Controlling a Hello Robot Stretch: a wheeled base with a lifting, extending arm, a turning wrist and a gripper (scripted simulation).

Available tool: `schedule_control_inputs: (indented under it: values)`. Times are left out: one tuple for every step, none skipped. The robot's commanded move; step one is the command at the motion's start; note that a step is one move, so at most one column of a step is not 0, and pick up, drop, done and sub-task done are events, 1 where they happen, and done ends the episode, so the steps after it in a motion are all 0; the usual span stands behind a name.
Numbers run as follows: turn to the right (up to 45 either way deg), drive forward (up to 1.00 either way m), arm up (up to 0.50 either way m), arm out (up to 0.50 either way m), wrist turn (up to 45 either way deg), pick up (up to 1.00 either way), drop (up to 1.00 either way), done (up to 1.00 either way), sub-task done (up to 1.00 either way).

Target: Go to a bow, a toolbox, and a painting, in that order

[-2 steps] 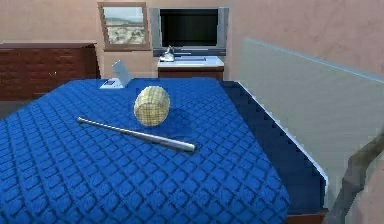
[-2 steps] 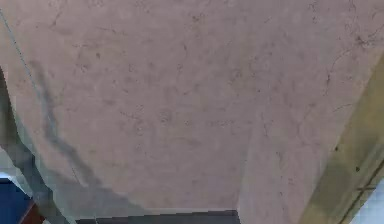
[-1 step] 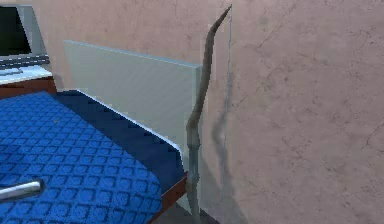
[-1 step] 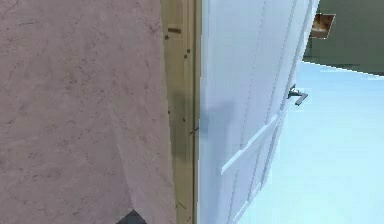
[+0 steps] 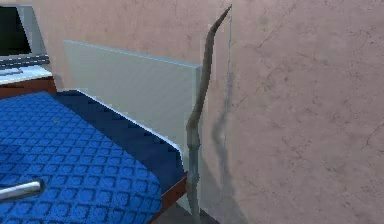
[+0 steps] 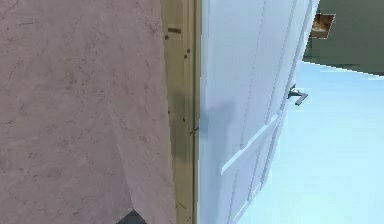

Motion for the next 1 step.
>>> schedule_control_inputs:
  values:
    - [45.0, 0.0, 0.0, 0.0, 0.0, 0.0, 0.0, 0.0, 0.0]
